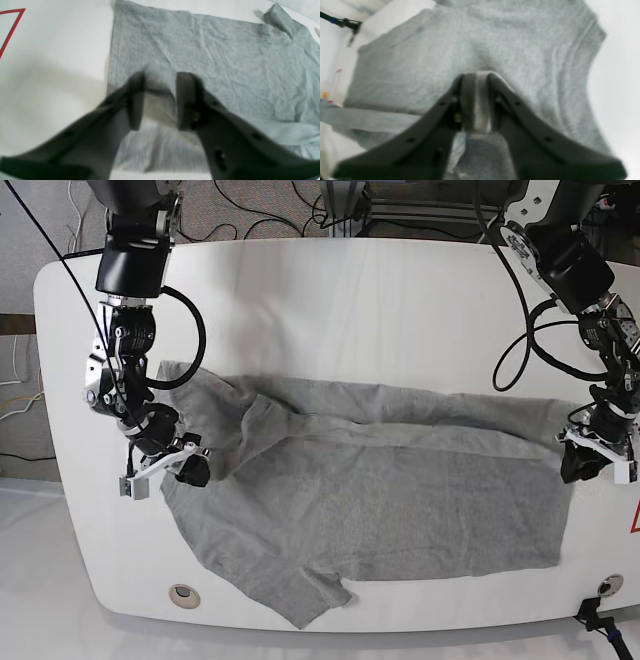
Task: Fold the T-shirt properly
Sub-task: 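Carry both held edges across the shirt, folding it over itself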
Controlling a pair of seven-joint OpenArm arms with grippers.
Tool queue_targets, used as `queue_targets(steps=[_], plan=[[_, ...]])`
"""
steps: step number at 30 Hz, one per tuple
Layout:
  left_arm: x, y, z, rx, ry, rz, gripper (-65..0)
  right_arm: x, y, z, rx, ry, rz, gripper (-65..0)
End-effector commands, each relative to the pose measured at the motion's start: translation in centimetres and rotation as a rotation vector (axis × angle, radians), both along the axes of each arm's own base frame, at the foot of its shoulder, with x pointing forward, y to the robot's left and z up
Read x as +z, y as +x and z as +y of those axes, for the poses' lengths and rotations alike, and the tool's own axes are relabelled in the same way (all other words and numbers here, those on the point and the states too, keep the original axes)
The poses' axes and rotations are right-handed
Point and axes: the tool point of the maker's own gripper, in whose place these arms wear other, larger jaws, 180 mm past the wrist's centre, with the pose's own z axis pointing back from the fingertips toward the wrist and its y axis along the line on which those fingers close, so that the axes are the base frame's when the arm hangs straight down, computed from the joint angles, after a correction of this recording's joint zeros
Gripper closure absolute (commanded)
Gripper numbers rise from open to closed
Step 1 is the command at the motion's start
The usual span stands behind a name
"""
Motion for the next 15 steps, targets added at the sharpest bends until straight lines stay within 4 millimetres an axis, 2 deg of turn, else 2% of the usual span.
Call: queue_targets(steps=[1,4,6,8,12,15], plan=[[2.7,1.0,0.7,0.006,0.014,-0.083,-25.6,2.5,1.4,-0.8,-0.008,-0.036,-0.078,-18.7],[2.8,1.0,0.7,0.002,0.020,-0.081,-32.8,3.1,1.9,-1.4,-0.012,-0.081,-0.090,-31.4],[3.5,1.0,1.2,-0.011,0.060,-0.094,-34.3,3.3,1.8,-1.6,-0.011,-0.098,-0.094,-39.7],[3.6,0.7,1.5,-0.025,0.092,-0.102,-34.3,3.7,0.8,-2.3,-0.002,-0.141,-0.098,-45.4],[3.6,-1.5,1.6,-0.051,0.179,-0.085,-34.3,4.3,-2.0,-3.1,0.025,-0.229,-0.119,-46.8],[3.3,-3.4,1.9,-0.069,0.234,-0.082,-34.3,3.9,-4.4,-3.0,0.055,-0.277,-0.110,-46.6]])
